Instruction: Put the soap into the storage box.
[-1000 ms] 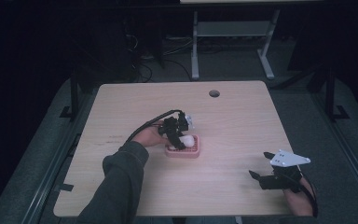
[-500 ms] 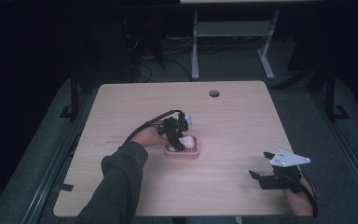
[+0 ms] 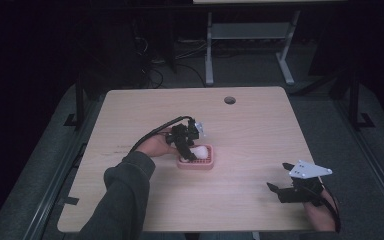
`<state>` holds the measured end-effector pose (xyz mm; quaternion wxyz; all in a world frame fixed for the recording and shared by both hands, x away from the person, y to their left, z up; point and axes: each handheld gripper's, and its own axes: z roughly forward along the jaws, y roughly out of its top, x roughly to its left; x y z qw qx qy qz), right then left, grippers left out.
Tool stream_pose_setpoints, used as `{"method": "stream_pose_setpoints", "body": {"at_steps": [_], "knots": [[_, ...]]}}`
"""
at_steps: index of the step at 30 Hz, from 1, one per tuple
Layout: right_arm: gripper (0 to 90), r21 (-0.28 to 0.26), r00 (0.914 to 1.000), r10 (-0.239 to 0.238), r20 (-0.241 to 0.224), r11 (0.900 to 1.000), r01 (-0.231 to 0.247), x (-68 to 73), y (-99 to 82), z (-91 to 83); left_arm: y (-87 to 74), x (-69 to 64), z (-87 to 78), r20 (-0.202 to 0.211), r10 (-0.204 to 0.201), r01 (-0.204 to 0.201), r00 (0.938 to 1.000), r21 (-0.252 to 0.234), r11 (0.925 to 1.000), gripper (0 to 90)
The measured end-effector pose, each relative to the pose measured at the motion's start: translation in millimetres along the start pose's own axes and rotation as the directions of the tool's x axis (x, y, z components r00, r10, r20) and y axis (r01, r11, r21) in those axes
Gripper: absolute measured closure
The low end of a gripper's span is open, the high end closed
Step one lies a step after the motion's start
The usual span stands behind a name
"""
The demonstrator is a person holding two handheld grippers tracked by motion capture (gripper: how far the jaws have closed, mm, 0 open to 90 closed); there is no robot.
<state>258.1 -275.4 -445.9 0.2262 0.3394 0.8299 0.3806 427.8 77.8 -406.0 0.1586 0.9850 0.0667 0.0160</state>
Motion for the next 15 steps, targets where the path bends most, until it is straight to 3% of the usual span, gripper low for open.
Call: {"method": "stream_pose_setpoints", "body": {"at_steps": [15], "knots": [[13.8, 0.001, 1.0000, -0.002, 0.003, 1.0000, 0.002, 0.1, 0.4, 0.5, -4.5, -6.7, -14.9, -0.017, 0.005, -0.005, 0.9998, -0.018, 0.9998, 35.3]]}}
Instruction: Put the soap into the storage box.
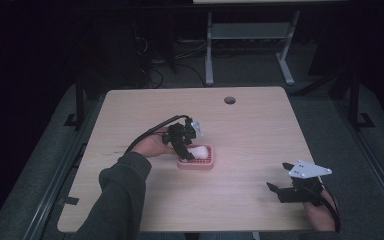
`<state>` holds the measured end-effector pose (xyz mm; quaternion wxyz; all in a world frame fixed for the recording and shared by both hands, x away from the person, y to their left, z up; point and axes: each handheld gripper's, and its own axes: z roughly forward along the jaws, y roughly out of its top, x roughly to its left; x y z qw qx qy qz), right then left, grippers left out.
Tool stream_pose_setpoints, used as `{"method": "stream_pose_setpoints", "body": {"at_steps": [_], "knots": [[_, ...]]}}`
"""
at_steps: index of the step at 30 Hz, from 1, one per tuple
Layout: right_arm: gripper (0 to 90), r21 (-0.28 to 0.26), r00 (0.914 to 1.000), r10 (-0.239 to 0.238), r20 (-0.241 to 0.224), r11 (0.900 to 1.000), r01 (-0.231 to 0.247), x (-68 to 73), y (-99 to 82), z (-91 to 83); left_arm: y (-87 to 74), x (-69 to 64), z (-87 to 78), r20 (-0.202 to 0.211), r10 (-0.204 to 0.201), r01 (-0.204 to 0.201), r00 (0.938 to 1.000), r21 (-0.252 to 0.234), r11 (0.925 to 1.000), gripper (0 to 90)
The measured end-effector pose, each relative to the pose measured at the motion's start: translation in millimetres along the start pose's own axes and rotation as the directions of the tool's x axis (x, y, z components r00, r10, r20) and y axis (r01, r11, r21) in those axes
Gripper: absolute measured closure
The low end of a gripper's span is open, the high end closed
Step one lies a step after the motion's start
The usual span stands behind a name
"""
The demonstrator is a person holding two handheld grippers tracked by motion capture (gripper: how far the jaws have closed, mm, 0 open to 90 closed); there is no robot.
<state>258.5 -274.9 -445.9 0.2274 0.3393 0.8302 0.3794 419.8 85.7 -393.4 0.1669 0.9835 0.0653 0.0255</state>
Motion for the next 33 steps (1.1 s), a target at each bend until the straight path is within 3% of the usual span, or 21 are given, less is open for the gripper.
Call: {"method": "stream_pose_setpoints", "body": {"at_steps": [22, 33], "knots": [[13.7, 0.007, 0.9999, -0.001, 0.011, 1.0000, 0.001, 0.8, 0.0, 0.1, -19.9, -8.1, -18.7, -0.020, -0.024, 0.024, 0.9995, -0.025, 0.9994, 33.8], [13.7, 0.010, 0.9999, -0.001, 0.015, 0.9999, 0.000, 0.8, -0.3, 0.0, -26.3, -11.9, -18.3, -0.017, -0.041, 0.041, 0.9990, -0.031, 0.9987, 33.0]]}}
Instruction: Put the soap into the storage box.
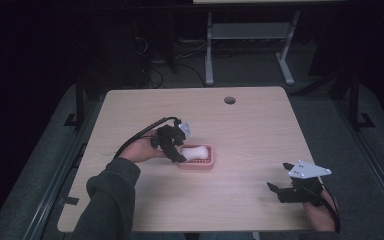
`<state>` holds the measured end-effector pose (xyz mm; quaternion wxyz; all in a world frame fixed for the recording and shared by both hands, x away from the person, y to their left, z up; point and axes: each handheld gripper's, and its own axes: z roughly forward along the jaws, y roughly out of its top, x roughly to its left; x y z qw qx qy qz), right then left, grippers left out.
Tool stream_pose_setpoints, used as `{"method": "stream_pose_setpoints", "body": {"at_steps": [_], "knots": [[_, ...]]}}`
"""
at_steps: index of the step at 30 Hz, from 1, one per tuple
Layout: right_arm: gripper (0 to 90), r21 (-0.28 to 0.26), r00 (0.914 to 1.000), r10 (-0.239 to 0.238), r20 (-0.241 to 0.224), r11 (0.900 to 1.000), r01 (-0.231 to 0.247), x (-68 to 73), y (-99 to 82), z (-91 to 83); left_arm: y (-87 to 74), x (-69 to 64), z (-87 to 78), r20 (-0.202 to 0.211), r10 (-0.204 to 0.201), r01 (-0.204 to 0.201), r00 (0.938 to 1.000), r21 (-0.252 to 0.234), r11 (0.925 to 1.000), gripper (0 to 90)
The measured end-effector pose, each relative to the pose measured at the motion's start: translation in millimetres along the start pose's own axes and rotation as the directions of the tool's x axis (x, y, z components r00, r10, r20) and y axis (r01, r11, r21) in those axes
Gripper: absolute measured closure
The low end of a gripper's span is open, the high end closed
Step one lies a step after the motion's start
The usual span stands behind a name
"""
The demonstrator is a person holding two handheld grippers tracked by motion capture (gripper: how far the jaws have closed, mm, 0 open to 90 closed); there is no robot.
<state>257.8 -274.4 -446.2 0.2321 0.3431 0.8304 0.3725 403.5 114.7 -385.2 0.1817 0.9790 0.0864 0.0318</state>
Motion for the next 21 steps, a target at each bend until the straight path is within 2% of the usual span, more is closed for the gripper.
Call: {"method": "stream_pose_setpoints", "body": {"at_steps": [13, 21], "knots": [[13.8, 0.004, 1.0000, 0.003, 0.007, 1.0000, -0.003, 0.0, -0.1, 0.2, -4.1, -7.3, -4.5, -0.001, 0.004, -0.004, 1.0000, 0.026, 0.9997, 30.8], [13.8, 0.007, 1.0000, 0.002, 0.009, 1.0000, -0.002, 0.3, 0.3, 1.0, -14.2, -10.2, -5.2, -0.004, -0.012, 0.013, 0.9999, 0.014, 0.9998, 29.8]]}}
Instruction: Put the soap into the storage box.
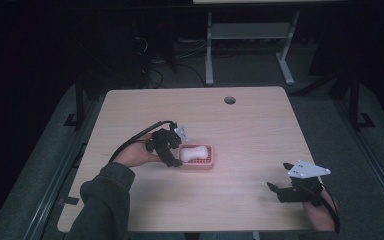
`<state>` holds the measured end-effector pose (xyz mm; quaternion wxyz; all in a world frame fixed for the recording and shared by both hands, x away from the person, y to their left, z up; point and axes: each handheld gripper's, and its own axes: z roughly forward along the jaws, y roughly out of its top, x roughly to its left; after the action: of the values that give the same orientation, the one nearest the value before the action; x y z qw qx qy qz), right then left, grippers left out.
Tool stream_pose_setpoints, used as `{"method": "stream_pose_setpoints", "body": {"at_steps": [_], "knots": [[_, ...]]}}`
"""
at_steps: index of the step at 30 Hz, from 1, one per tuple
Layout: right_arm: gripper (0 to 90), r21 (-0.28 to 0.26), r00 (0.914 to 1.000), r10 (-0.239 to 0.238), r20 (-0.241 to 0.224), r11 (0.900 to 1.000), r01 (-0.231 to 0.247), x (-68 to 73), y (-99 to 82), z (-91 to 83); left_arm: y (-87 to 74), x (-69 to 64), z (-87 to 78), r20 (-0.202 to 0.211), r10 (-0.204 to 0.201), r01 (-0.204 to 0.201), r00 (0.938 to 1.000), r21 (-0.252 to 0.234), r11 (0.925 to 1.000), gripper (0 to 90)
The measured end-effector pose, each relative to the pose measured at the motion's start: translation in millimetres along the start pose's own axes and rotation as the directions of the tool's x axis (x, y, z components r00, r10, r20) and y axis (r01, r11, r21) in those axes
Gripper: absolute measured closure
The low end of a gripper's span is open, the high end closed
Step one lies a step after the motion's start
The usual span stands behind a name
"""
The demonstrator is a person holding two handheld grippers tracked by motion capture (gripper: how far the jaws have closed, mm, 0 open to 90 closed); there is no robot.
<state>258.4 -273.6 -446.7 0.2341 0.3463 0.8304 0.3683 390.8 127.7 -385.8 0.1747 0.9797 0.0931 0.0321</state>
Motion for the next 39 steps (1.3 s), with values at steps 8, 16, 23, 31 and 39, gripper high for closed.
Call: {"method": "stream_pose_setpoints", "body": {"at_steps": [8, 16, 23, 31, 39], "knots": [[13.7, 0.009, 1.0000, -0.008, 0.001, 0.9999, 0.008, 1.2, 1.1, 3.0, -4.8, -7.5, -1.3, 0.001, 0.007, -0.007, 1.0000, 0.008, 0.9999, 28.1], [13.7, 0.015, 1.0000, -0.006, 0.003, 0.9999, 0.006, 1.4, 0.8, 2.4, -16.5, -10.8, -0.6, -0.004, -0.011, 0.011, 0.9999, 0.000, 0.9999, 27.9], [13.8, 0.019, 1.0000, -0.006, 0.008, 0.9998, 0.005, 1.8, 0.9, 3.0, -25.5, -13.9, -0.3, -0.008, -0.019, 0.019, 0.9998, -0.011, 0.9997, 27.1], [13.8, 0.023, 0.9999, -0.007, 0.012, 0.9997, 0.006, 1.8, 0.6, 3.6, -33.1, -19.3, -2.5, -0.016, -0.024, 0.024, 0.9996, -0.016, 0.9996, 26.2], [13.8, 0.026, 0.9999, -0.007, 0.013, 0.9996, 0.007, 2.1, 0.7, 4.2, -41.5, -21.8, -0.3, -0.016, -0.035, 0.035, 0.9992, -0.017, 0.9992, 25.3]]}}
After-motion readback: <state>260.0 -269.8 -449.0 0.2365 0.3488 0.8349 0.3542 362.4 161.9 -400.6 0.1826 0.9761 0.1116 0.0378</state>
